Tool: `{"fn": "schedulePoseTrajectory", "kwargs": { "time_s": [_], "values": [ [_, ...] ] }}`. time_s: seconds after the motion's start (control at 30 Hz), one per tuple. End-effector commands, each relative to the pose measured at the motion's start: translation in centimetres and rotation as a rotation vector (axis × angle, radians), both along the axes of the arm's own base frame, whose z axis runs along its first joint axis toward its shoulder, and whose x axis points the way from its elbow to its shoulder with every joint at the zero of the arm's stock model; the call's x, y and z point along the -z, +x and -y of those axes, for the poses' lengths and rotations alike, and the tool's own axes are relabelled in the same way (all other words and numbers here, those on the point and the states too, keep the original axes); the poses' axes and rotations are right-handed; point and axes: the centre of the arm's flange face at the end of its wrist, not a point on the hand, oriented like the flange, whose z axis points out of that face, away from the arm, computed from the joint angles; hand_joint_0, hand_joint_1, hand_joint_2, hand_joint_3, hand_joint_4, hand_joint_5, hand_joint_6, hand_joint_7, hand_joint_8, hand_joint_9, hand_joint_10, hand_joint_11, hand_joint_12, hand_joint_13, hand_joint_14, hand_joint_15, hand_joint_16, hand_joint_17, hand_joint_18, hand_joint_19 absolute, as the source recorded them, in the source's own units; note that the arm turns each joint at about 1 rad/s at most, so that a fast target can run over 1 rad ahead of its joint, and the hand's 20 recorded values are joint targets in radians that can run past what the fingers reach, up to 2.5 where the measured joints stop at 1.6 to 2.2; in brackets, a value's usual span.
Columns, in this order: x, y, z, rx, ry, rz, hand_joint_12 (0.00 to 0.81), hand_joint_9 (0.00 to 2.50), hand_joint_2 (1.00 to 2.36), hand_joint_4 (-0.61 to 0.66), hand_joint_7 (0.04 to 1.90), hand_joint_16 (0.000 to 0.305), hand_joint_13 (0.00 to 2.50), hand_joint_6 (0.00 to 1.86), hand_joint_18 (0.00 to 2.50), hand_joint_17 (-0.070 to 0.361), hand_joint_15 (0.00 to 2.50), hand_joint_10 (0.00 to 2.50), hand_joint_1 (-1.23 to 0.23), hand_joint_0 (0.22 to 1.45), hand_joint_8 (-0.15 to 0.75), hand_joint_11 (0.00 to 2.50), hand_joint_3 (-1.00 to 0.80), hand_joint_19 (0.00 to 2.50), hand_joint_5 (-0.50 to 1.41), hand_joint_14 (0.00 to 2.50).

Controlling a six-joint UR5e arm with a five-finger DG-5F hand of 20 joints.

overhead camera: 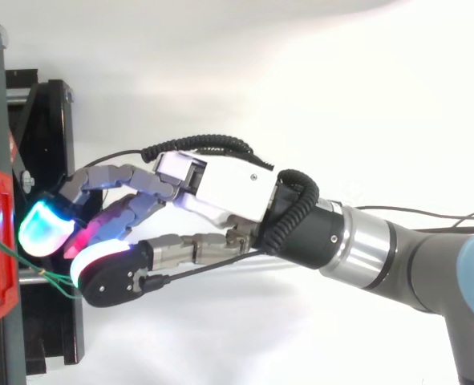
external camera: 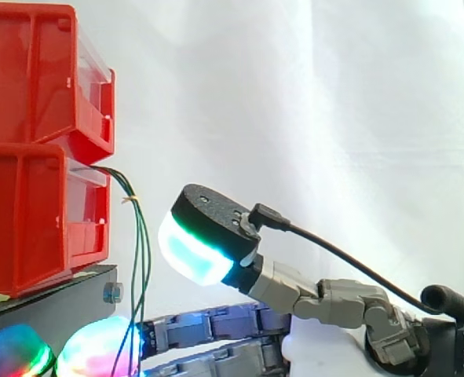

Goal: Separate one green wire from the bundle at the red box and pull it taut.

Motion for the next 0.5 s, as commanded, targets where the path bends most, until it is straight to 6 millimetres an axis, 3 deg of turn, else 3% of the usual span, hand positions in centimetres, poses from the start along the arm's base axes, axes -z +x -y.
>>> {"fn": "schedulePoseTrajectory", "kwargs": {
  "time_s": [0.0, 0.2, 0.27, 0.33, 0.47],
  "values": [
    [-0.4, 0.3, -0.4, -0.007, 0.004, -0.009, 0.406, 1.06, 1.00, 0.22, 0.82, 0.057, 0.86, 0.50, 0.65, 0.129, 0.30, 0.01, -0.49, 0.48, 0.318, 0.38, -0.50, 0.34, -0.18, 0.01],
    [-1.8, 0.9, -0.5, -0.006, 0.006, -0.012, 0.408, 0.81, 1.00, 0.19, 0.85, 0.057, 0.83, 0.50, 0.65, 0.129, 0.35, 0.02, -0.50, 0.48, 0.271, 0.60, -0.50, 0.36, -0.18, 0.01],
    [-1.8, 1.0, -0.6, -0.005, 0.000, -0.010, 0.423, 0.77, 1.00, 0.17, 0.86, 0.058, 0.83, 0.50, 0.65, 0.130, 0.42, 0.02, -0.52, 0.48, 0.281, 0.89, -0.50, 0.38, -0.19, 0.01],
    [-1.9, 1.0, -0.8, -0.006, -0.003, -0.010, 0.431, 0.75, 1.00, 0.17, 0.87, 0.058, 0.84, 0.50, 0.65, 0.129, 0.43, 0.02, -0.52, 0.47, 0.285, 0.99, -0.50, 0.39, -0.19, 0.02],
    [-1.8, 1.0, -0.9, -0.008, 0.000, -0.009, 0.434, 0.70, 1.00, 0.16, 0.87, 0.057, 0.83, 0.50, 0.65, 0.129, 0.45, 0.02, -0.54, 0.47, 0.287, 0.98, -0.50, 0.40, -0.19, 0.02]
  ]
}}
